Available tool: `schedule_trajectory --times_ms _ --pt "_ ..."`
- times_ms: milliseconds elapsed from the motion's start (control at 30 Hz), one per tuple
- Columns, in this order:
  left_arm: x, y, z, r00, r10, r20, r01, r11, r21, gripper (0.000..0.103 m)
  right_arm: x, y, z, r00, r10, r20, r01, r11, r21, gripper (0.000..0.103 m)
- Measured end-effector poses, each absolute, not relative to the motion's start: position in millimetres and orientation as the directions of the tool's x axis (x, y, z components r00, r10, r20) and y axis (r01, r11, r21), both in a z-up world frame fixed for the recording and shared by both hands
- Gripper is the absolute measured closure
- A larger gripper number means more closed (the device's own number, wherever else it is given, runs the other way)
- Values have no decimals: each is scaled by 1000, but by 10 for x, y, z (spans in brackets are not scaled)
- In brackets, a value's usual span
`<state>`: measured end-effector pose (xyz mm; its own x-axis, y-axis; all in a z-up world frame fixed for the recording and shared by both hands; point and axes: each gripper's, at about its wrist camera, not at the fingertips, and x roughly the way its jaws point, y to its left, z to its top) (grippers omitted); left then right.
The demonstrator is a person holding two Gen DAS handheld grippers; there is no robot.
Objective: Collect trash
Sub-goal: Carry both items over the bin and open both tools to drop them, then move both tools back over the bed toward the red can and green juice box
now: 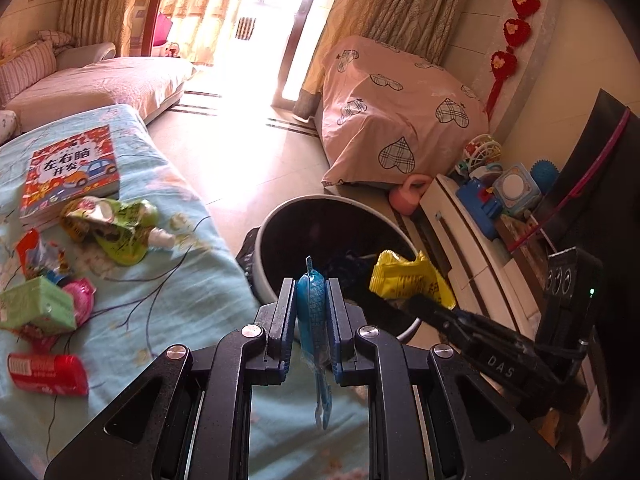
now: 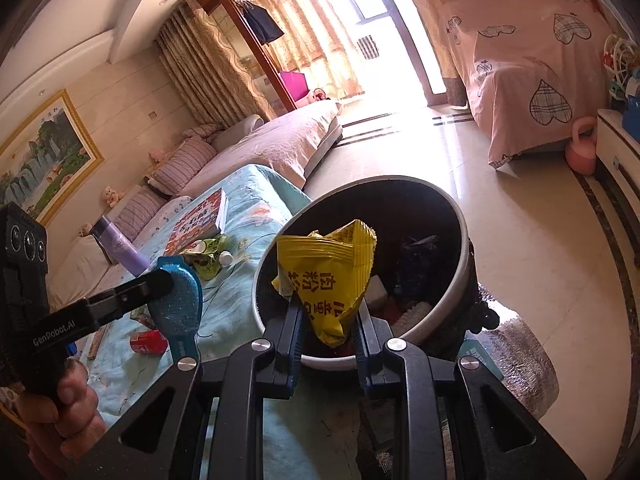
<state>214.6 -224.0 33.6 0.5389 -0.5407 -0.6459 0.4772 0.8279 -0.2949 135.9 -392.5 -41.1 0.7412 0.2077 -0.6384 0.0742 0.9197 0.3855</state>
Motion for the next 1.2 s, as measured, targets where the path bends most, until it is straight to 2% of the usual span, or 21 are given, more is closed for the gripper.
schedule_trajectory --times_ms 567,700,733,767,800,833,1100,1200 --pt "2616 -2688 164 490 -548 -678 476 820 -318 89 1591 -4072 -507 717 186 -672 97 928 360 81" --pt "2721 -2695 90 474 -537 -697 451 829 -331 86 1663 -4081 -558 705 185 -685 102 929 356 76" --pt "2731 -2685 78 472 -534 -702 446 831 -333 83 1689 -4092 -573 702 185 -688 104 928 357 67" --pt "2735 -2669 66 472 -529 -705 439 834 -333 75 1706 -4096 -586 698 187 -692 107 927 358 52" --pt "2734 -2648 58 475 -527 -705 432 837 -334 71 1716 -4105 -599 695 192 -693 108 925 365 48" --pt "2723 -2624 52 479 -526 -703 428 839 -336 66 1713 -4120 -605 696 195 -690 109 922 371 47" --pt "2548 -2356 22 492 -515 -702 402 849 -342 66 1601 -4059 -597 699 196 -688 113 920 376 47" --pt "2428 -2210 -7 502 -501 -705 388 859 -334 64 1573 -4017 -564 704 208 -680 104 916 388 25"
